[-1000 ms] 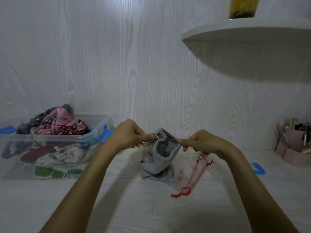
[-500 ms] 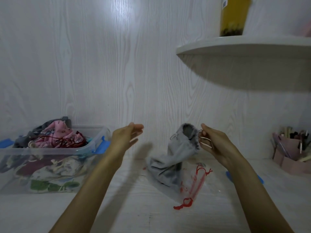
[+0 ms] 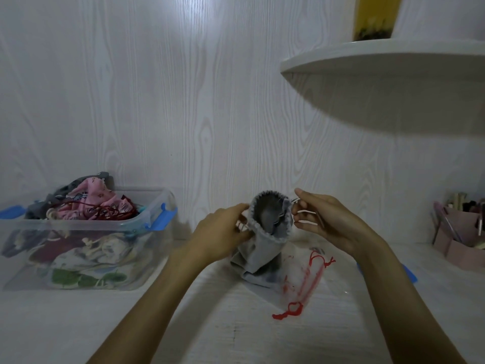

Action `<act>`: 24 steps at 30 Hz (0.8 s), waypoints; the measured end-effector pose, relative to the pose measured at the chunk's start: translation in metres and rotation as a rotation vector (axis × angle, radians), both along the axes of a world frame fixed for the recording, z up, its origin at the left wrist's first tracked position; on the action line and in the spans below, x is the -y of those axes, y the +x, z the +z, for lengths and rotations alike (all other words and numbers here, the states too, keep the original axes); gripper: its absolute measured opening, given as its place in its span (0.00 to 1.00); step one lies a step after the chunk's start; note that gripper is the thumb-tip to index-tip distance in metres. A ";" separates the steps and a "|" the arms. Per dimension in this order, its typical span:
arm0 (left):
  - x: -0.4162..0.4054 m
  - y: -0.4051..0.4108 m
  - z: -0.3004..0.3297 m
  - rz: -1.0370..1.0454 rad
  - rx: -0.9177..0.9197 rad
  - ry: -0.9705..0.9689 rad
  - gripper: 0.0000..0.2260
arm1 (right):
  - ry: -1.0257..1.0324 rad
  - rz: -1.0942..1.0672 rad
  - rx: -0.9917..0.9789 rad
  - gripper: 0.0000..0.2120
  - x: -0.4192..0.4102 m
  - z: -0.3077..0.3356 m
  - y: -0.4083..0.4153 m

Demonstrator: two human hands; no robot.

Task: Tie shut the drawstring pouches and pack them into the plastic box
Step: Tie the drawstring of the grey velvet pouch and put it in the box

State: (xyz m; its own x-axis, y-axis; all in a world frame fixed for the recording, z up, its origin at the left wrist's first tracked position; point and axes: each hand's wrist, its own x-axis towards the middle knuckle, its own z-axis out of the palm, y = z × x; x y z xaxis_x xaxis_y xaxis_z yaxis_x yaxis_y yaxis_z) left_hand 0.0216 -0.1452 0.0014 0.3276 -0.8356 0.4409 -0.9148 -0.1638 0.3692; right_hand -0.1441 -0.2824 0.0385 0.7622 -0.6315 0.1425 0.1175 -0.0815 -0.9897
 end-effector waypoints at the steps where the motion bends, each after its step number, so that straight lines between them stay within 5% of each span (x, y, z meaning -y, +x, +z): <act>1: -0.001 0.001 0.001 0.080 0.056 0.006 0.11 | 0.001 0.001 -0.001 0.16 0.000 0.000 0.000; 4: -0.003 0.003 0.009 0.070 -0.126 0.035 0.18 | 0.071 -0.063 0.025 0.15 0.004 -0.004 -0.002; 8: -0.011 0.001 0.026 -0.241 -1.155 -0.034 0.14 | 0.216 -0.220 0.063 0.15 0.009 -0.018 0.004; 11: -0.010 0.003 0.023 -0.238 -1.394 -0.227 0.13 | 0.296 -0.242 0.081 0.15 0.012 -0.032 0.009; 13: -0.007 0.007 0.016 -0.051 -1.171 -0.344 0.15 | 0.337 -0.262 0.110 0.15 0.015 -0.036 0.008; 16: -0.004 0.015 0.002 0.261 -0.492 -0.435 0.17 | 0.329 -0.329 0.159 0.15 0.018 -0.031 0.004; 18: -0.008 0.020 0.000 0.380 -0.224 -0.529 0.18 | 0.285 -0.398 0.175 0.14 0.021 -0.026 -0.001; 24: -0.019 0.032 0.008 0.590 0.082 -0.596 0.17 | 0.234 -0.621 0.237 0.15 0.029 -0.016 -0.020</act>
